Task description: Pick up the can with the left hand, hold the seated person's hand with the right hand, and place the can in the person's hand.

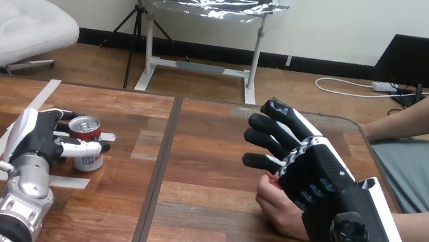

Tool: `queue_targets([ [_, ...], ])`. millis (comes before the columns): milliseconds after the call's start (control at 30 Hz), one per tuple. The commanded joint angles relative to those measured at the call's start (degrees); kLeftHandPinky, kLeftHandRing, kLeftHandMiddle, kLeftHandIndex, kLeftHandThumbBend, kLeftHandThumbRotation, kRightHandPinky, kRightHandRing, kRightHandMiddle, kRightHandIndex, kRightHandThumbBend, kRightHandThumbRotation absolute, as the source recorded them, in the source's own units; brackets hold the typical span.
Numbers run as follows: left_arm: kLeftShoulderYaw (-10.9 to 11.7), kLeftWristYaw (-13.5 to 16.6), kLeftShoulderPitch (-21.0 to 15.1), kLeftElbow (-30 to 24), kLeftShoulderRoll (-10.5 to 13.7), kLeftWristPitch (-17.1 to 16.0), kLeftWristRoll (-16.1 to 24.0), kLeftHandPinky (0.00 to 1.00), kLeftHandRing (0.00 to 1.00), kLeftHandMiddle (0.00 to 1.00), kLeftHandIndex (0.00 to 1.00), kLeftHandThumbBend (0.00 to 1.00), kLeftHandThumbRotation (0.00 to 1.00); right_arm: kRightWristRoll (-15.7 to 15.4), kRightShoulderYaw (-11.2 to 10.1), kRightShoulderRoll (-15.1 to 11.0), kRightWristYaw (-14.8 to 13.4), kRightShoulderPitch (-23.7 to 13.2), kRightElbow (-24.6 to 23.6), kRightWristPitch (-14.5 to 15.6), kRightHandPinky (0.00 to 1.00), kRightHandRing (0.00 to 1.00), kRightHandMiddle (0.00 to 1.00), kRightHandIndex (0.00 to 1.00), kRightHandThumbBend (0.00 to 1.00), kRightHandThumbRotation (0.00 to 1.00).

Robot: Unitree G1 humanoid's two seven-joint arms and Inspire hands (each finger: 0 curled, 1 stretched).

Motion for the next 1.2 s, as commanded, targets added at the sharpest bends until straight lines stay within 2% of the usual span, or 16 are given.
queue_targets([
  [0, -0.73, 1.43, -4.85, -0.11, -0.14, 0.05, 1.12, 0.52, 0.61, 0.65, 0.68, 0.69, 0.0, 0.43, -0.41, 0.78, -0.52, -1.03, -3.19, -1.47, 0.77, 0.84, 0.86, 0.87, 0.96, 0.92],
  [300, -1.21, 2.61, -4.82, -0.55, -0.14, 0.15, 1.49, 0.47, 0.56, 0.59, 0.62, 0.67, 0.0, 0.3, -0.51, 0.67, -0.7, -0.89, -3.36, -1.56, 0.76, 0.84, 0.85, 0.87, 0.96, 0.92],
  [633, -1.68, 3.75, -4.4, -0.56, 0.07, -1.08, 2.58, 0.44, 0.52, 0.56, 0.57, 0.65, 0.0, 0.38, -0.48, 0.65, -0.61, -0.75, -3.47, -1.75, 0.76, 0.84, 0.86, 0.87, 0.95, 0.92],
  [867, -1.79, 4.48, -4.37, -0.55, 0.04, -1.31, 3.01, 0.38, 0.47, 0.51, 0.52, 0.66, 0.0, 0.55, -0.45, 0.68, -0.61, -0.81, -3.52, -1.59, 0.76, 0.85, 0.86, 0.88, 0.95, 0.92],
  [1167, -2.08, 4.87, -4.35, -0.47, 0.06, -1.29, 3.34, 0.37, 0.44, 0.48, 0.49, 0.67, 0.0, 0.5, -0.59, 0.67, -0.64, -0.94, -3.46, -1.64, 0.76, 0.85, 0.86, 0.88, 0.95, 0.92],
])
